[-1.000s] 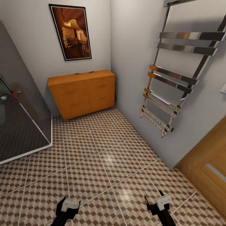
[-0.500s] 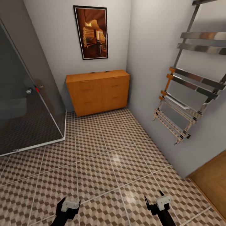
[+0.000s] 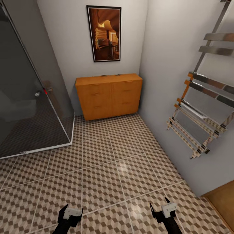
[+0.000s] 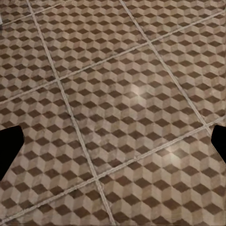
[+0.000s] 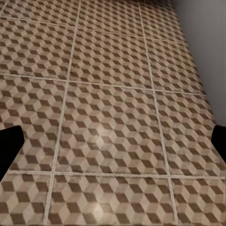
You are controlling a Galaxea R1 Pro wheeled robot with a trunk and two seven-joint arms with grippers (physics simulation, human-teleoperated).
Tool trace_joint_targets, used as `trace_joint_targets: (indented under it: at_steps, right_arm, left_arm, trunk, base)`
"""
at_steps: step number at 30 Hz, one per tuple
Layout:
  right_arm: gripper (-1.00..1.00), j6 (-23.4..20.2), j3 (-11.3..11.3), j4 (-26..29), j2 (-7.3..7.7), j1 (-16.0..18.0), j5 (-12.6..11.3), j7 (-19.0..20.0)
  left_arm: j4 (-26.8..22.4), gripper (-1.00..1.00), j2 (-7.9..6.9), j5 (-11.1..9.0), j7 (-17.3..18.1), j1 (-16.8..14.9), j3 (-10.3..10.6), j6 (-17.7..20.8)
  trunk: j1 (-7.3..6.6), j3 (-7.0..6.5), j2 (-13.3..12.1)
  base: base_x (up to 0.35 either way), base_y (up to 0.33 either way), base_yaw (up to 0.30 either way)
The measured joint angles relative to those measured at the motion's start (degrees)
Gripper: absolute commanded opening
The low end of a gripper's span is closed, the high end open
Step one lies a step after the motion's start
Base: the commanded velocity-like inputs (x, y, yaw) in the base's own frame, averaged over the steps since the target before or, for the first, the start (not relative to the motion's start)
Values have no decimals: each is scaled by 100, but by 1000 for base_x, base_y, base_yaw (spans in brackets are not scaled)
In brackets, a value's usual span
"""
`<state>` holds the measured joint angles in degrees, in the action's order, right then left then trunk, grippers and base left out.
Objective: Take the four mousetraps from the cabinet in the bathroom and place them on the bathroom floor. Make sure all four end up on the same floor surface, and ensure that at least two of them are either under or directly next to the same bathroom sink.
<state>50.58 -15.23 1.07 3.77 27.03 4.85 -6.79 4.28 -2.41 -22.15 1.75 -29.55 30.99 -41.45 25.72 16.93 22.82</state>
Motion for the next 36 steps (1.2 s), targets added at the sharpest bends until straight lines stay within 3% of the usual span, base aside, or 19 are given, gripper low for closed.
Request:
trace_joint_targets:
  at_steps: [12,36]
  right_arm:
    - [100,-2,-3,1,0,0,0,0]
    - [100,-3,-2,0,-4,0,0,-9]
  left_arm:
    - [1,100,0,0,0,1,0,-1]
    - [1,100,0,0,0,1,0,-2]
  trunk:
    - [0,0,0]
    - [0,57,0]
  base:
    - [306,-115,2]
    - [331,-4,63]
